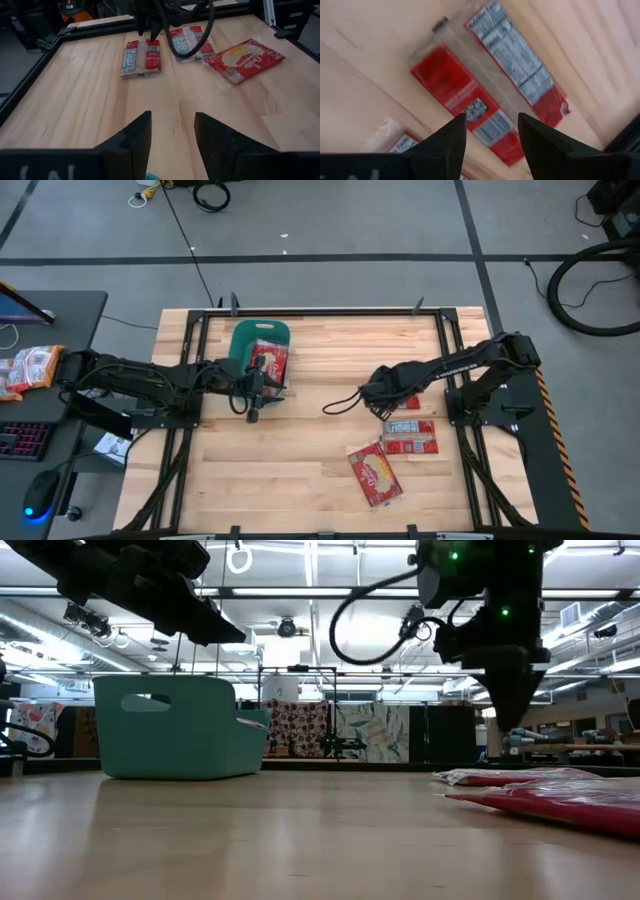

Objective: Sort popcorn bags into baskets
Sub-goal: Put the red popcorn bag into the green bin

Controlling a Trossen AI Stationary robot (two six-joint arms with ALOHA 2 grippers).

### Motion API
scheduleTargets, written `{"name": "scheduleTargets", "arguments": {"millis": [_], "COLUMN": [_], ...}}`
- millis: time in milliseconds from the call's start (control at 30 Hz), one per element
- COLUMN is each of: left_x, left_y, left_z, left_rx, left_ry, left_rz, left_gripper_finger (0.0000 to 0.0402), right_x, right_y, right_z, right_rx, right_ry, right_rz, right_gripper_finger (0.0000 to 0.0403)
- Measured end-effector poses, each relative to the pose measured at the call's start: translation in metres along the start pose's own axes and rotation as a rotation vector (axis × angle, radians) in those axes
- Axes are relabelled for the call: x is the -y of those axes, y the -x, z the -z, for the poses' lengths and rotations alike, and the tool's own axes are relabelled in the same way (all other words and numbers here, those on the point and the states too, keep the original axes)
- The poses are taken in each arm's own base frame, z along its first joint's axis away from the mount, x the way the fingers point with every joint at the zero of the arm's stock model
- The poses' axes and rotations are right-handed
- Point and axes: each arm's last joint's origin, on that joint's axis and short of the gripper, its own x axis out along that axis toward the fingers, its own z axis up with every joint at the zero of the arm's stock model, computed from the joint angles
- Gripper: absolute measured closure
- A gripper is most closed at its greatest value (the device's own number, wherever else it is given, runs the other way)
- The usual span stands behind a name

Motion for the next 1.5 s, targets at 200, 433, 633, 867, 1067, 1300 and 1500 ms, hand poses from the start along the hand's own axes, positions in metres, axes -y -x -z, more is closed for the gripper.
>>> {"name": "scheduleTargets", "arguments": {"millis": [200, 433, 633, 867, 1067, 1300, 1500], "left_x": [0.0, 0.0, 0.0, 0.015, 0.036, 0.059, 0.075], "left_y": [0.0, 0.0, 0.0, -0.012, -0.034, -0.051, -0.076], "left_z": [0.0, 0.0, 0.0, 0.002, 0.004, 0.008, 0.006], "left_rx": [0.003, 0.003, 0.002, 0.046, 0.104, 0.102, 0.048], "left_ry": [-0.02, -0.026, -0.048, -0.083, -0.133, -0.176, -0.146], "left_rz": [-0.001, -0.001, 0.005, 0.291, 0.3, 0.294, 0.332], "left_gripper_finger": [0.0246, 0.0246, 0.0246, 0.0246, 0.0246, 0.0246, 0.0246], "right_x": [0.006, -0.006, -0.033, -0.07, -0.079, -0.093, -0.097], "right_y": [-0.003, -0.01, -0.001, 0.016, 0.016, 0.014, 0.014], "right_z": [-0.001, 0.012, 0.024, 0.047, 0.077, 0.109, 0.134], "right_rx": [-0.034, -0.184, -0.271, -0.352, -0.373, -0.324, -0.233], "right_ry": [0.014, 0.071, -0.046, -0.152, -0.245, -0.317, -0.354], "right_rz": [0.015, -0.173, -0.4, -0.619, -0.557, -0.598, -0.596], "right_gripper_finger": [0.022, 0.022, 0.0221, 0.0221, 0.0221, 0.0221, 0.0221]}}
